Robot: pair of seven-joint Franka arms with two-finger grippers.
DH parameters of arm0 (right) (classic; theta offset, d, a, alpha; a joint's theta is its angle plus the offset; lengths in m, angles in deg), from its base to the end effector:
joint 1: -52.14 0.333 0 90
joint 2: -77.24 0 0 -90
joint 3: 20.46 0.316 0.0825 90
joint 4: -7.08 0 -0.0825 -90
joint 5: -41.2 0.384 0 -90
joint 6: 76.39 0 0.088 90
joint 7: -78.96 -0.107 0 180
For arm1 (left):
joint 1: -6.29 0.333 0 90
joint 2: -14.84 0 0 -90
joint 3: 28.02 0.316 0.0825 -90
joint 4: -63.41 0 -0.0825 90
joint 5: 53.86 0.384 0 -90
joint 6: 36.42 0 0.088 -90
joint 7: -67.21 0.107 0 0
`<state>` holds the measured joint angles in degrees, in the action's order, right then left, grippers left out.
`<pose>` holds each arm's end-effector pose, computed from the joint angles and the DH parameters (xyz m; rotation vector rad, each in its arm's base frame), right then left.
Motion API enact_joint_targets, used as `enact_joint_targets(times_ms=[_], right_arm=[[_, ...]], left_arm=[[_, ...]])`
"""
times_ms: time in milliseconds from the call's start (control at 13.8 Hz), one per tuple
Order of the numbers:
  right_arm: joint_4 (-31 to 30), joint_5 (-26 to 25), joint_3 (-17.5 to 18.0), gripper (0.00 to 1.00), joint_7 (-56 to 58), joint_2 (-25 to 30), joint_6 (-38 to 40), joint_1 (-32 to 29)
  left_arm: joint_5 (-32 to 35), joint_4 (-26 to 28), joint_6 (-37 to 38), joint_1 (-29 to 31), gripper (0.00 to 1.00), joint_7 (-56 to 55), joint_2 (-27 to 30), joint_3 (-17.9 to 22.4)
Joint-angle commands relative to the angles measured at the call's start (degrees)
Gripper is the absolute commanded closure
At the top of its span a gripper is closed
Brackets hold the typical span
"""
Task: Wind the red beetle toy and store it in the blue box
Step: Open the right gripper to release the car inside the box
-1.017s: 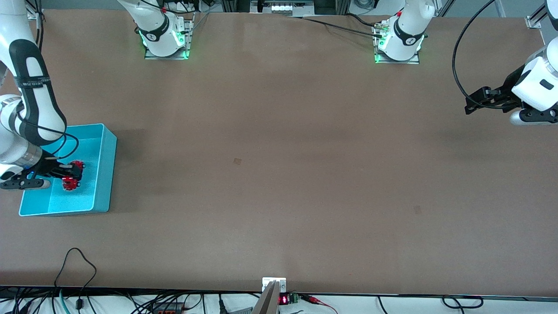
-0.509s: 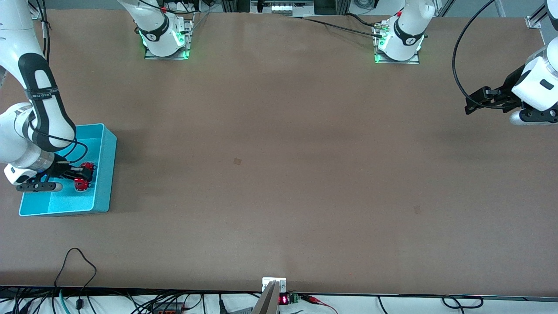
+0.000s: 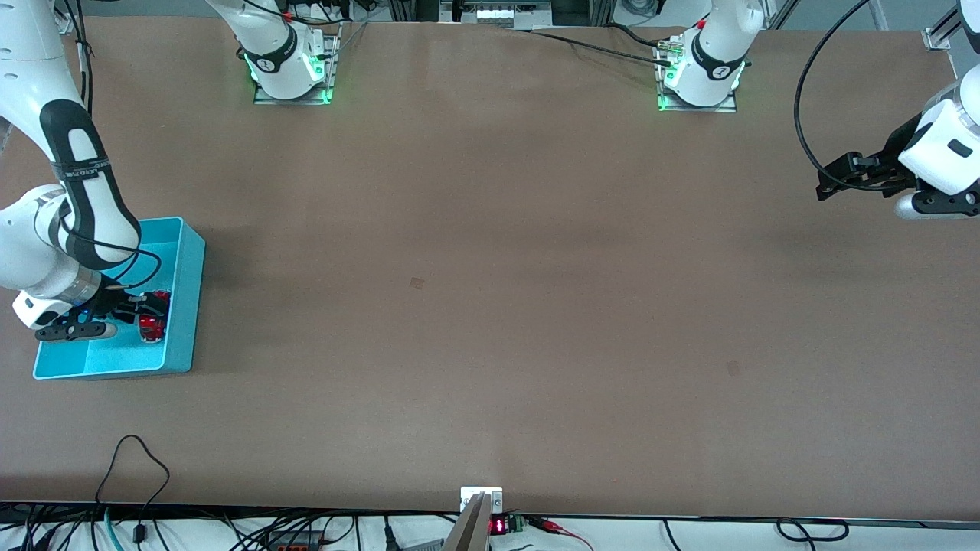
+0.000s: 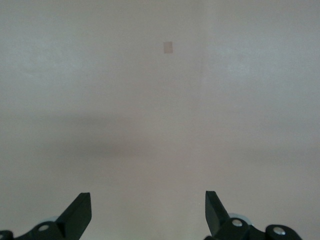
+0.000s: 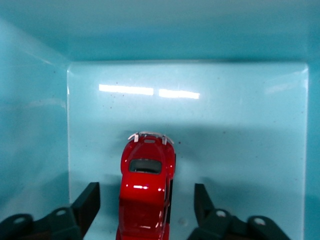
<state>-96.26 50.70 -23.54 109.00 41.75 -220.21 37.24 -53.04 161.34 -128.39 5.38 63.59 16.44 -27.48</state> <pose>0.6306 -0.2031 0.2092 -3.1031 -0.1433 -0.1728 0.5440 -0.0020 0.5775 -3.1215 -0.0869 0.1180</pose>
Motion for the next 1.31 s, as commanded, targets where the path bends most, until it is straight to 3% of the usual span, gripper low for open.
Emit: enact_joint_targets(times_ms=[0, 509, 727, 945, 1235], right_arm=[[0.33, 0.96, 0.35, 0.0, 1.43, 3.58, 2.21, 0.05], [2.26, 0.61, 0.7, 0.0, -3.12, 14.38, 17.57, 4.26], [9.53, 0.35, -0.35, 0.0, -8.22, 16.6, 29.79, 7.33], [13.94, 0.35, -3.07, 0.0, -16.81, 18.61, 37.44, 12.69], [15.53, -4.12, -3.07, 0.0, -28.96, 23.53, 45.96, 17.35]], left_arm=[[-1.08, -2.04, 1.36, -0.23, 0.0, -0.25, -0.98, 0.34], [-0.99, -2.04, 1.36, -0.14, 0.0, -0.25, -0.98, 0.34], [-1.08, -2.04, 1.45, -0.14, 0.0, -0.25, -1.07, 0.34], [-1.08, -2.04, 1.45, -0.14, 0.0, -0.16, -0.98, 0.34], [-0.99, -2.04, 1.45, -0.14, 0.0, -0.16, -1.07, 0.34]])
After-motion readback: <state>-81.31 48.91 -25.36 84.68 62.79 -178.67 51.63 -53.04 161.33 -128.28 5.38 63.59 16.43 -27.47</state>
